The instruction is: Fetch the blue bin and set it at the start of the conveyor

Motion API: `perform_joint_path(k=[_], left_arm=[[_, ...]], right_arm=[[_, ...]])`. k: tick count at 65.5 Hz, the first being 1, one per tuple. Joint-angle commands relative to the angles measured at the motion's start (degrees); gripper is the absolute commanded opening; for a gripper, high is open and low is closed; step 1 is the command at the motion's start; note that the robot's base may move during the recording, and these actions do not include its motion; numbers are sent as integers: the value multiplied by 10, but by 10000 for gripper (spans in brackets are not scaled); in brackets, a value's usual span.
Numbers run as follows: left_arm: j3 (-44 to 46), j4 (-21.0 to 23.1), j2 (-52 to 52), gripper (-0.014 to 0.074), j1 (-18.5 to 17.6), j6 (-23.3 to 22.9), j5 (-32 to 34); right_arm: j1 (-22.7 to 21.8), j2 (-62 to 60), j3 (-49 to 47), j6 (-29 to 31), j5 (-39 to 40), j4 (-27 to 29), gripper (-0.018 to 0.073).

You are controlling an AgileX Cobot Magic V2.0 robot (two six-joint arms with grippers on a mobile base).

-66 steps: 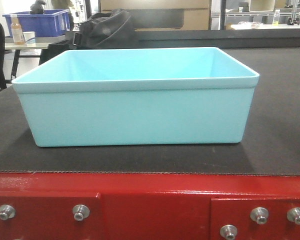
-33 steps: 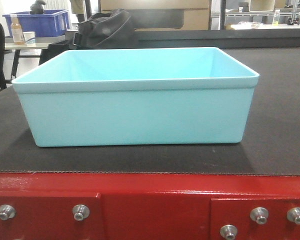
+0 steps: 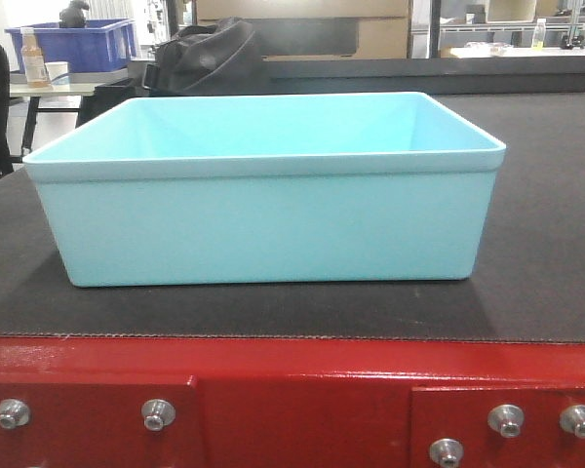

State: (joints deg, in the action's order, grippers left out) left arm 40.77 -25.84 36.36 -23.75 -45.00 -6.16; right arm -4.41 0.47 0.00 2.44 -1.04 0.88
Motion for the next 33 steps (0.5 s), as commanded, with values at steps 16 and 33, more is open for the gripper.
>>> perform_joint_path(k=[16,33], left_arm=[[-1,-3,-3,-111,-4,-1,13],[-1,-3,-3,-111,-4,-1,13]], right_arm=[[-2,-5,0,1,4,1,-163],[-2,-5,0,1,4,1,-163]])
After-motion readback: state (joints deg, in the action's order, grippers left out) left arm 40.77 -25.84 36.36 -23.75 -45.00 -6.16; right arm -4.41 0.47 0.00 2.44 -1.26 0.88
